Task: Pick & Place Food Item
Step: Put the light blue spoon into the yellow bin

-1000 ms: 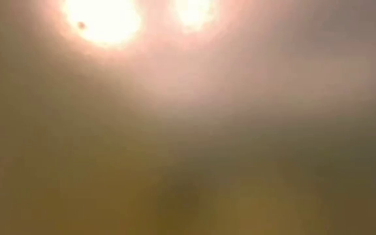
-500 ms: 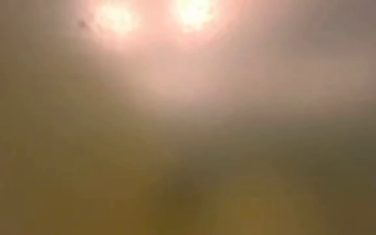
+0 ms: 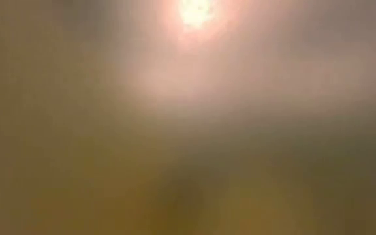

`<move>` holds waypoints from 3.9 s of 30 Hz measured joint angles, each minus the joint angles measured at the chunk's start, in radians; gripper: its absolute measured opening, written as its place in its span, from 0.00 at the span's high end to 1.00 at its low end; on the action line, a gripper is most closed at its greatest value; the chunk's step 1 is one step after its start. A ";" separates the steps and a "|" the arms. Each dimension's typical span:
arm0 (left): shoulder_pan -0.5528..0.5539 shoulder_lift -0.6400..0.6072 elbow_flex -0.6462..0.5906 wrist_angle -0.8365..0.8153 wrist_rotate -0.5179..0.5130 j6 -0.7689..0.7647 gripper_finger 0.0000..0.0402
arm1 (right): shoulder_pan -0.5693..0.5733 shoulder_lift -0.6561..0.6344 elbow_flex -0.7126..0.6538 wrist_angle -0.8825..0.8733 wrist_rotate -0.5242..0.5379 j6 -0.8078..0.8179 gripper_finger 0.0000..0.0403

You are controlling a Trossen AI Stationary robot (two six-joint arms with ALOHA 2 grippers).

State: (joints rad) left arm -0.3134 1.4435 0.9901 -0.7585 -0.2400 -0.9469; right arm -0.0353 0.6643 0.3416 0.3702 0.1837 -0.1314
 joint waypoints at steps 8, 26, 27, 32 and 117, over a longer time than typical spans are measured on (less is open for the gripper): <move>-0.071 0.100 0.020 -0.015 0.204 -0.211 0.57 | 0.000 0.000 0.000 0.000 0.000 0.000 0.70; -0.197 0.292 0.020 0.110 0.174 -0.365 0.57 | 0.000 0.000 0.000 0.000 0.000 0.000 0.70; -0.196 0.296 0.020 0.111 0.163 -0.349 0.57 | 0.000 0.000 0.000 0.000 0.000 0.000 0.70; -0.196 0.301 0.020 0.108 0.125 -0.286 0.57 | 0.000 0.000 0.000 0.000 0.000 0.000 0.70; -0.198 0.132 0.095 0.076 -0.272 -0.386 1.00 | 0.000 0.000 -0.002 0.000 0.000 0.000 0.70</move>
State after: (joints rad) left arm -0.5117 1.5758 1.0849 -0.6824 -0.5125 -1.3326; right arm -0.0355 0.6647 0.3401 0.3700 0.1837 -0.1313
